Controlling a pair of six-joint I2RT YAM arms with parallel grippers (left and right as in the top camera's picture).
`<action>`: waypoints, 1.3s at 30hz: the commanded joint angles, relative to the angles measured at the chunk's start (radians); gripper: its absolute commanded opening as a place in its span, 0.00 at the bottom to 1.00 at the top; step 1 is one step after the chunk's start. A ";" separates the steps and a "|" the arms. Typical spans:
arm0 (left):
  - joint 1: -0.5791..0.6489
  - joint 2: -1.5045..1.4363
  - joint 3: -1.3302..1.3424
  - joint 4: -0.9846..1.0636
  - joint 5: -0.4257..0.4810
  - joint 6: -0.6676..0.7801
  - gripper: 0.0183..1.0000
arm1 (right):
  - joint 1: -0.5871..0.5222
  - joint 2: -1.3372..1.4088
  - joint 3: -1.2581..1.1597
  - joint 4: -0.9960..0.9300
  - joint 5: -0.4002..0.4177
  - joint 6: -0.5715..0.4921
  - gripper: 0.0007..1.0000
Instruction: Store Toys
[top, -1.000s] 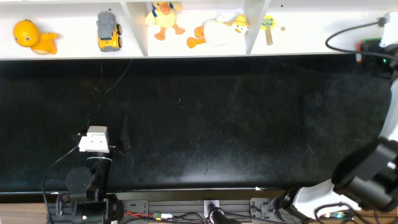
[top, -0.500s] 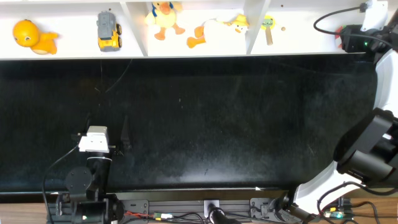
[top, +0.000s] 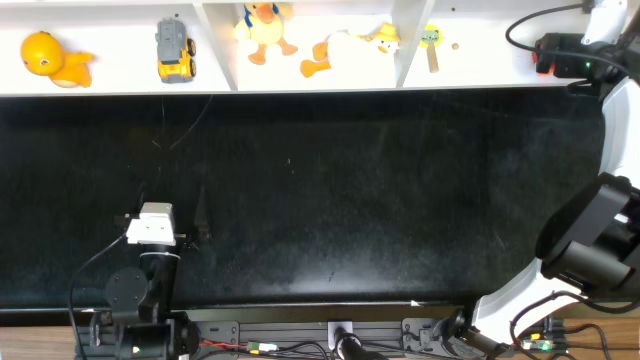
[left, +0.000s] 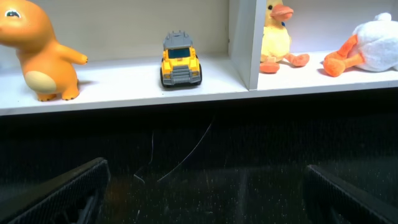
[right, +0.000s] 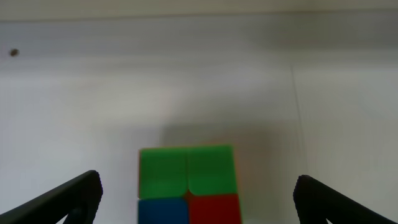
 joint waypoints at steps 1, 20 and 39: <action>-0.008 -0.011 0.000 -0.005 0.010 0.011 1.00 | -0.020 -0.091 -0.087 0.027 0.100 0.010 1.00; -0.008 -0.011 0.000 -0.005 0.010 0.011 1.00 | 0.177 -0.840 -0.986 0.388 0.369 0.153 1.00; -0.008 -0.011 0.000 -0.005 0.010 0.011 1.00 | 0.505 -1.580 -1.475 0.443 0.486 0.443 0.99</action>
